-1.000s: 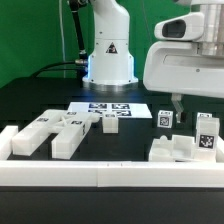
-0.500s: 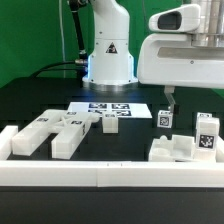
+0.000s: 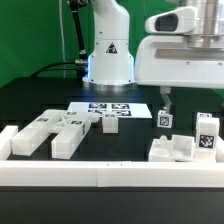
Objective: Assemble chair
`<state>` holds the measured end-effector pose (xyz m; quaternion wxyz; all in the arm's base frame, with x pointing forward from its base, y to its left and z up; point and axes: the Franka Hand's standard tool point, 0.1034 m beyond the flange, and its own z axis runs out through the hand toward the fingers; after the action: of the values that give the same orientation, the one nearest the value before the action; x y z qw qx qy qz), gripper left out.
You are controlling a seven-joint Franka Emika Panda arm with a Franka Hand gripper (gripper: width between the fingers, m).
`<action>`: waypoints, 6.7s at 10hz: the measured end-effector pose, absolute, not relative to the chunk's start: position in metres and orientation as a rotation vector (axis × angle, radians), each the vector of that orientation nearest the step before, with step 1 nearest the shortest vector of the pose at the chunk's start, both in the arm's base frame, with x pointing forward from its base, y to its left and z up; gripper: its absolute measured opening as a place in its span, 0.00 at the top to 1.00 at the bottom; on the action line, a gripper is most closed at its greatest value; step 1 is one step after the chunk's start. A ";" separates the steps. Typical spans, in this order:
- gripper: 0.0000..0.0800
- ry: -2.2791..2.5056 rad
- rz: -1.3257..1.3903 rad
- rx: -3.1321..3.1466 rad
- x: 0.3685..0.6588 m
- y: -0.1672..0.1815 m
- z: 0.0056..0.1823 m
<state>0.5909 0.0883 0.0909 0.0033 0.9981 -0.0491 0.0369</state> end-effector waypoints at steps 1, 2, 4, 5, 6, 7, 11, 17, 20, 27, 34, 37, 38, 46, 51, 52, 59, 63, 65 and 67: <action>0.19 -0.110 0.112 3.135 0.579 0.071 0.095; 0.19 -0.063 0.092 3.136 0.568 0.050 0.096; 0.19 -0.037 0.078 3.134 0.554 0.025 0.094; 0.19 -0.039 0.076 3.134 0.554 0.026 0.094; 0.19 -0.033 0.076 3.134 0.554 0.027 0.094; 0.19 -0.034 0.074 3.134 0.554 0.027 0.093; 0.19 -0.068 0.054 3.138 0.512 0.003 0.070; 0.19 -0.036 0.002 3.137 0.482 -0.007 0.054; 0.19 0.000 -0.332 3.147 0.479 -0.012 0.051; 0.19 -0.009 -1.000 3.015 0.466 -0.018 0.041; 0.19 -0.012 -1.332 2.866 0.445 -0.019 0.015; 0.19 -0.013 -1.333 2.865 0.443 -0.020 0.010; 0.23 -0.013 -1.329 2.866 0.443 -0.021 0.009; 0.64 -0.009 -1.329 2.870 0.450 -0.019 0.015; 0.64 -0.067 -1.350 2.841 0.484 0.016 0.076; 0.64 -0.107 -1.347 2.838 0.494 0.019 0.091; 0.64 -0.100 -0.819 3.035 0.535 0.027 0.102; 0.64 -0.088 -0.321 3.135 0.558 0.033 0.112; 0.64 -0.085 -0.043 3.149 0.569 0.033 0.111; 0.64 -0.082 0.129 3.148 0.581 0.035 0.115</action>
Offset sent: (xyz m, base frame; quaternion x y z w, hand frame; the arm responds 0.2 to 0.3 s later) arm -0.0415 -0.0588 -0.0012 0.0214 0.0073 -0.0337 0.9992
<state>0.5811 0.0350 0.1148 -0.0051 0.9988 -0.0262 0.0409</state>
